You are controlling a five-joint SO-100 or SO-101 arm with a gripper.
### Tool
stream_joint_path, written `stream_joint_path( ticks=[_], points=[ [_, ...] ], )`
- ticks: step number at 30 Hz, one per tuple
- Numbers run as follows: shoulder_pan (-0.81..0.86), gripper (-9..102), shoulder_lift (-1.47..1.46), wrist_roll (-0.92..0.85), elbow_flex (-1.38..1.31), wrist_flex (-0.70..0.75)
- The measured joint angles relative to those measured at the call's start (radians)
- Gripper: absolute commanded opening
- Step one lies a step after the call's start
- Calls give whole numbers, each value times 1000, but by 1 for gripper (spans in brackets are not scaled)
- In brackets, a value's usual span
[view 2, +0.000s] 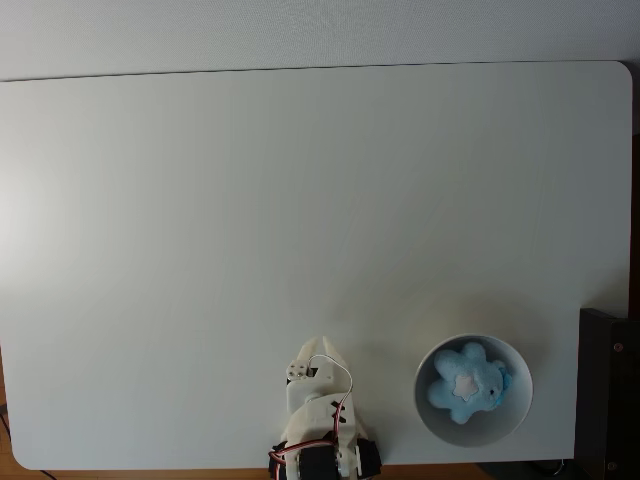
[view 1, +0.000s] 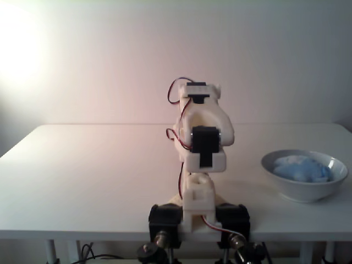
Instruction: Grasp a skyblue doll and put it into the bowl.
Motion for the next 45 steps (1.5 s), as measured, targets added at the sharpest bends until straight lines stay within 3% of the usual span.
stream_joint_path(
  ticks=[45],
  points=[
    [2, 0, 0, 0, 61, 0]
  ],
)
